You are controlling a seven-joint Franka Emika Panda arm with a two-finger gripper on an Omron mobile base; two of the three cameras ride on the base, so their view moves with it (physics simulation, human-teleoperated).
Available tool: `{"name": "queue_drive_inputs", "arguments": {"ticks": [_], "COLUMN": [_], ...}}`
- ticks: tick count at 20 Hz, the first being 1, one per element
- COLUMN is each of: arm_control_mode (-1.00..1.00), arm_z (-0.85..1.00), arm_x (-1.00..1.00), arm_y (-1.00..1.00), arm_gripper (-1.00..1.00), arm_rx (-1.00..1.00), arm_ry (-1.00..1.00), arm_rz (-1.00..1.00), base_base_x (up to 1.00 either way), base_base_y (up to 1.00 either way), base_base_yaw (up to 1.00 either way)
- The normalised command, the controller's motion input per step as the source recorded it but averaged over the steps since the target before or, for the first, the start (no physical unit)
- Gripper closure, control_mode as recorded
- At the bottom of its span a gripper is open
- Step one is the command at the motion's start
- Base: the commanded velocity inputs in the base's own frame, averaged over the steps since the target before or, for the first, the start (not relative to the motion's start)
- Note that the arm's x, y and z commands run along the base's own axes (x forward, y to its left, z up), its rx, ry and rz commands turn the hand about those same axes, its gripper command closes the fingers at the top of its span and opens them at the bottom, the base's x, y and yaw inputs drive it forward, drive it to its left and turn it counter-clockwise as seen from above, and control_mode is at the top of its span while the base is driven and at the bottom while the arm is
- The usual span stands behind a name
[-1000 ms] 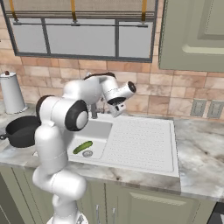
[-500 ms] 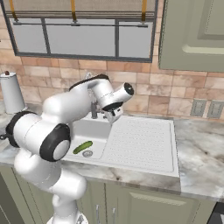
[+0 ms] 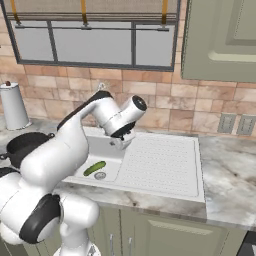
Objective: Dump the cucumber from the pot into the sink. Then turn on the water and wash the cucumber. Then turn off the water and put the cucumber back in the pot.
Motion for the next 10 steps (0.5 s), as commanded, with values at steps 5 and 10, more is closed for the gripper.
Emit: {"name": "queue_drive_inputs", "arguments": {"ticks": [5,10], "arm_control_mode": [-1.0,-1.0], "arm_z": [0.05,0.0], "arm_x": [-0.89,-0.24], "arm_y": [0.55,0.94], "arm_gripper": [-1.0,-1.0], "arm_rx": [-0.15,-0.17], "arm_ry": [0.05,0.03], "arm_rz": [0.0,0.0], "base_base_x": [0.0,0.0], "base_base_y": [0.0,0.0], "base_base_yaw": [0.0,0.0]}}
